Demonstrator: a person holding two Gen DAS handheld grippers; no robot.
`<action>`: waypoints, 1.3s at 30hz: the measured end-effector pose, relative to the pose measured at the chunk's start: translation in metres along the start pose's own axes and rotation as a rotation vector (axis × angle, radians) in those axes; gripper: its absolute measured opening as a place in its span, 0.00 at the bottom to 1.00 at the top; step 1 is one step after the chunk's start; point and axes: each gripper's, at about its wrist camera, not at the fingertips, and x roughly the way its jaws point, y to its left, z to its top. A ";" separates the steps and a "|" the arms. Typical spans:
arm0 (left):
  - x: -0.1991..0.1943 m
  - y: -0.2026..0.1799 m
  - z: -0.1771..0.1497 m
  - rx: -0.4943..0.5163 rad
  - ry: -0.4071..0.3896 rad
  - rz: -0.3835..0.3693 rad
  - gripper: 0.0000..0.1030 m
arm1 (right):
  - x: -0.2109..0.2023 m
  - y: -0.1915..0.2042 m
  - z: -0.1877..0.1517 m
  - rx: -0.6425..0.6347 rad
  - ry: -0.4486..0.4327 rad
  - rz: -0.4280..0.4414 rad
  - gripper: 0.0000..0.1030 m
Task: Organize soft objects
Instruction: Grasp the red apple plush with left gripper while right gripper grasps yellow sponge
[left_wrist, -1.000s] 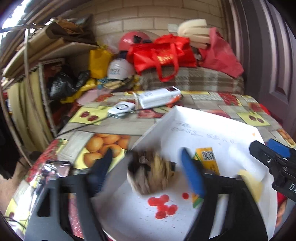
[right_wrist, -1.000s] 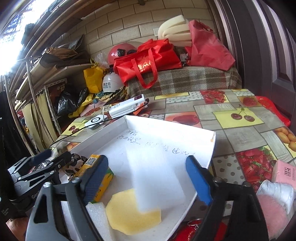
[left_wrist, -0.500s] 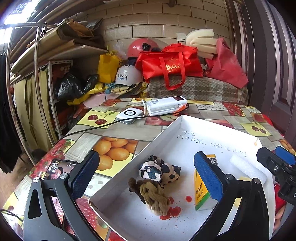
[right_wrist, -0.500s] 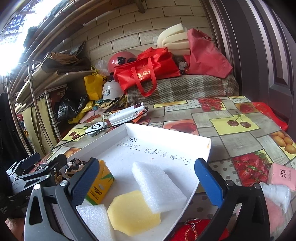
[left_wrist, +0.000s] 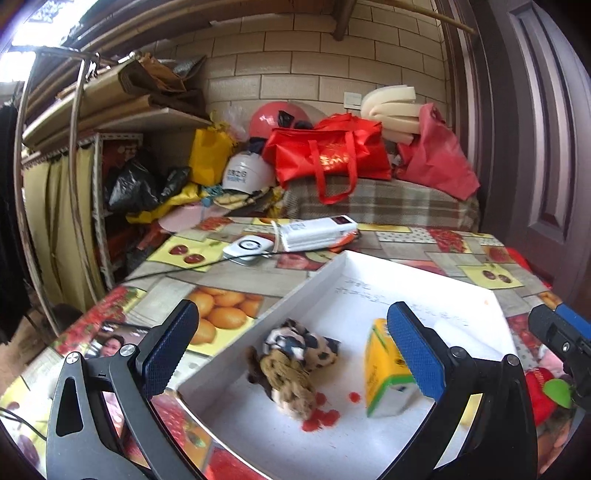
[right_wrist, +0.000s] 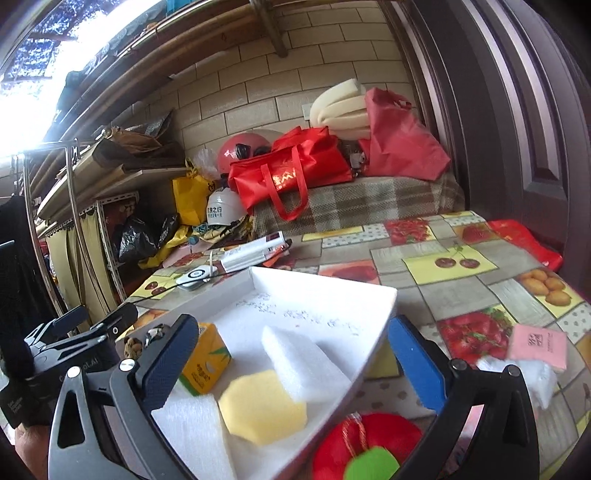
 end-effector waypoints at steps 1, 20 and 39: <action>-0.002 -0.001 0.000 -0.005 0.003 -0.015 1.00 | -0.003 -0.002 -0.001 0.009 -0.001 -0.014 1.00; -0.069 -0.123 -0.024 0.298 0.024 -0.520 1.00 | -0.095 -0.148 -0.009 0.193 0.081 -0.076 1.00; -0.033 -0.201 -0.036 0.375 0.270 -0.608 1.00 | -0.070 -0.110 -0.056 -0.246 0.555 0.129 0.74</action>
